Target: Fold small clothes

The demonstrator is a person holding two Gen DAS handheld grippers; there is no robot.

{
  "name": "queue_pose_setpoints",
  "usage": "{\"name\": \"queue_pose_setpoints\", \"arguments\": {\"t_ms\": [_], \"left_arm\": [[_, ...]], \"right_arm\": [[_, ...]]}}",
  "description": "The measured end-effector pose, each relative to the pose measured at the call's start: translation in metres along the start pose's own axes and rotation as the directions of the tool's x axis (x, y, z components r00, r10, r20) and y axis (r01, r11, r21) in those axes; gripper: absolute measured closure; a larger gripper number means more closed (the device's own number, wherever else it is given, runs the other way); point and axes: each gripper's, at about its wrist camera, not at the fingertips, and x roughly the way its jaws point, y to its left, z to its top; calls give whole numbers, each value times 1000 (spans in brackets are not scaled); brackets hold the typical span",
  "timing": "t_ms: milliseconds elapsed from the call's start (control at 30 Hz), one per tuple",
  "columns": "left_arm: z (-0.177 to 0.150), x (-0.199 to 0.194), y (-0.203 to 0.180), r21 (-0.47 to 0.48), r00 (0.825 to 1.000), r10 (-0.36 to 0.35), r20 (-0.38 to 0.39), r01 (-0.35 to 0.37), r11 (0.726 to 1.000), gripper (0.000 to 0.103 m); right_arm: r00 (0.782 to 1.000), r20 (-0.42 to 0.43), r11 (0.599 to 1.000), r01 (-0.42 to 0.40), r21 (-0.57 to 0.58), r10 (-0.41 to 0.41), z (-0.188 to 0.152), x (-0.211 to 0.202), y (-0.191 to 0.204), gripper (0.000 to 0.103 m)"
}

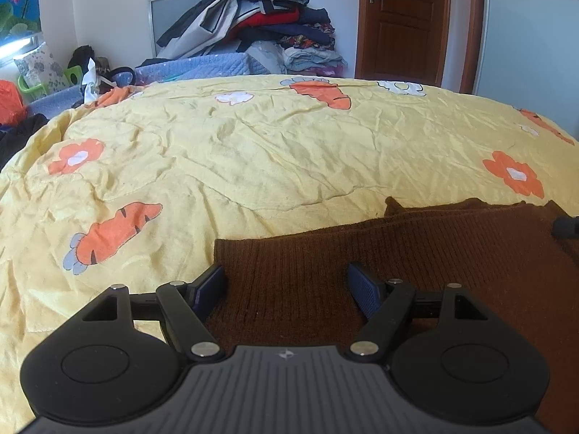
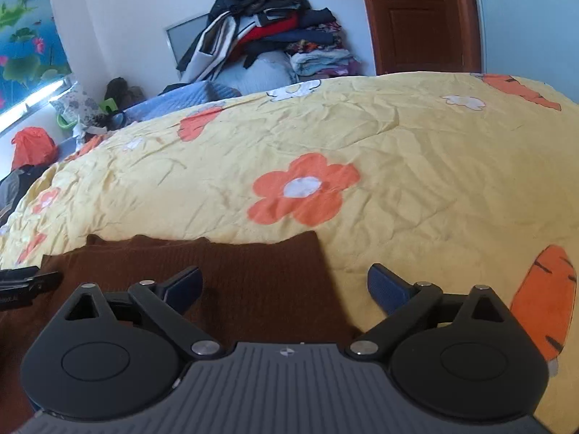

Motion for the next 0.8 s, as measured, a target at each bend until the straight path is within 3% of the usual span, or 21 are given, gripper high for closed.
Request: {"name": "queue_pose_setpoints", "arguments": {"t_ms": [133, 300, 433, 600, 700, 800], "left_arm": [[-1, -2, -2, 15, 1000, 25, 5, -25, 1000, 27], [-1, -3, -7, 33, 999, 47, 13, -47, 998, 27], [-1, -3, -8, 35, 999, 52, 14, -53, 998, 26], [-4, -28, -1, -26, 991, 127, 42, -126, 992, 26], [-12, -68, 7, -104, 996, 18, 87, -9, 995, 25], [-28, -87, 1, -90, 994, -89, 69, 95, 991, 25]], "right_arm": [[997, -30, 995, 68, -73, -71, 20, -58, 27, 6], [999, 28, 998, -30, -54, 32, 26, -158, 57, 1], [999, -13, 978, 38, -205, -41, 25, -193, 66, 0], [999, -11, 989, 33, -145, -35, 53, -236, 51, 0], [1000, -6, 989, 28, -148, -30, 65, -267, 46, 0], [1000, -3, 990, 24, -138, -24, 76, -290, 39, 0]]}}
